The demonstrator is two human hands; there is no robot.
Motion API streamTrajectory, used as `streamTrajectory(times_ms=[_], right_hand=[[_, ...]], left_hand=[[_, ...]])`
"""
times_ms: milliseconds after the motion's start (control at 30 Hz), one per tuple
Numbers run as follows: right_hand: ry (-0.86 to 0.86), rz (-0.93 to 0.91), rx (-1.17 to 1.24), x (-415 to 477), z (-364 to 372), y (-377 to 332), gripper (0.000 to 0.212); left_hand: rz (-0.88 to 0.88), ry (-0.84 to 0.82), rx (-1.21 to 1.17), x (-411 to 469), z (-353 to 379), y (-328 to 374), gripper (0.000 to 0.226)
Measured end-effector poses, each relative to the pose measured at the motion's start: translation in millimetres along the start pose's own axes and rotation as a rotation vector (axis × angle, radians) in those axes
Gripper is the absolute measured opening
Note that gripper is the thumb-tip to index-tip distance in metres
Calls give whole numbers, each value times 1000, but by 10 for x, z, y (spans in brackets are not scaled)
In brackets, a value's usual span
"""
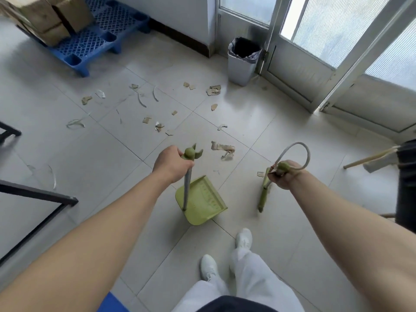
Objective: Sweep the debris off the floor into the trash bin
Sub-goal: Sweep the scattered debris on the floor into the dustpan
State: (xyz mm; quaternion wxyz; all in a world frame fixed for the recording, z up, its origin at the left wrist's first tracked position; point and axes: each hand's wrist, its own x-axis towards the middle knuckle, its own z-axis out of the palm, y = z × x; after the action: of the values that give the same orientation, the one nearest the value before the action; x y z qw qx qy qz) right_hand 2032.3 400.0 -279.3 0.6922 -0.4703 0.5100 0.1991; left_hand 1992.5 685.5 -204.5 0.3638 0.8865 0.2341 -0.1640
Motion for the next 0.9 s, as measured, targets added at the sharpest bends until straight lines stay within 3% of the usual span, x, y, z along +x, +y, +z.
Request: streamTrajectory(times_ms=[233, 400, 533, 633, 700, 800, 900], right_hand=[[14, 47, -129, 137, -6, -286, 27], [-93, 103, -156, 400, 311, -683, 30], [-178, 10, -191, 636, 555, -931, 28], [-174, 134, -44, 775, 451, -1163, 11], [-193, 208, 75, 843, 381, -1279, 16], [-189, 130, 25, 792, 460, -1359, 12], [-173, 20, -157, 805, 607, -1380, 25]], left_hand=[[-2, -36, 27, 255, 158, 260, 30], [-10, -35, 69, 608, 335, 747, 25], [-26, -27, 78, 808, 449, 954, 26], [-32, -31, 76, 913, 465, 1060, 29], [-32, -37, 70, 970, 447, 1121, 29], [-19, -44, 74, 1061, 387, 1224, 27], [-9, -45, 72, 1175, 301, 1265, 29]])
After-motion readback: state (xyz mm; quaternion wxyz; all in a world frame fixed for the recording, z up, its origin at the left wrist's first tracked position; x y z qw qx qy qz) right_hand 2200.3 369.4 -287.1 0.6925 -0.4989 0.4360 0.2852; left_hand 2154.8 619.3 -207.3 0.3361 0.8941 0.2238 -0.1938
